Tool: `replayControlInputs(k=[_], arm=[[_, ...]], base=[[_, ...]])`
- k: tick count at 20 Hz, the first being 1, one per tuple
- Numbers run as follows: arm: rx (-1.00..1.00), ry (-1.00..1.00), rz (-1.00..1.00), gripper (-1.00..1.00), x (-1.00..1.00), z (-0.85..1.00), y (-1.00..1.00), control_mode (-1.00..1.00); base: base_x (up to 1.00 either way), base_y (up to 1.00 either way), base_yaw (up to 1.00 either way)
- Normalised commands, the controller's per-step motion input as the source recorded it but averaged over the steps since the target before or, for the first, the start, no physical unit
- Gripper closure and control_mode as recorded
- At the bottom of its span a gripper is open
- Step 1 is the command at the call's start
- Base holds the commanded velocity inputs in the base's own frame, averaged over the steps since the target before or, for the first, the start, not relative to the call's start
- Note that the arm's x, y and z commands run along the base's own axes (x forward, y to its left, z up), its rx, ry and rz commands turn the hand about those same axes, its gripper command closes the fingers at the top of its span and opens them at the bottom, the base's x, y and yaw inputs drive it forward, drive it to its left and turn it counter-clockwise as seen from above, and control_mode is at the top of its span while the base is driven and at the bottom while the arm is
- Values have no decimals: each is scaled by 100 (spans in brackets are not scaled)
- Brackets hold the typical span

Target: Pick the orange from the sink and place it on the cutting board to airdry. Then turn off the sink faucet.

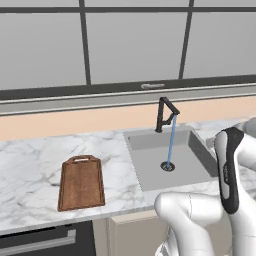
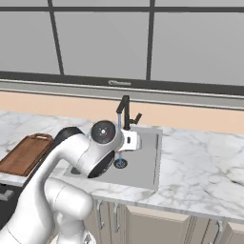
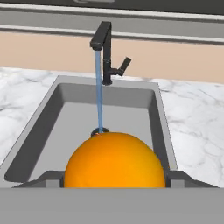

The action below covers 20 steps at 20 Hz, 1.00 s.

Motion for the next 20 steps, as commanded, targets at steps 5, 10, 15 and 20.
replayControlInputs(k=[5, 10, 15, 20], arm=[[-1, 11, 9, 100, -52, 36, 56, -100], [-1, 19, 18, 100, -62, 60, 59, -100], [1, 0, 32, 100, -68, 16, 48, -100], [0, -4, 26, 100, -45, 14, 85, -100]], base=[[0, 0, 0], [0, 0, 0], [0, 0, 0], [0, 0, 0]])
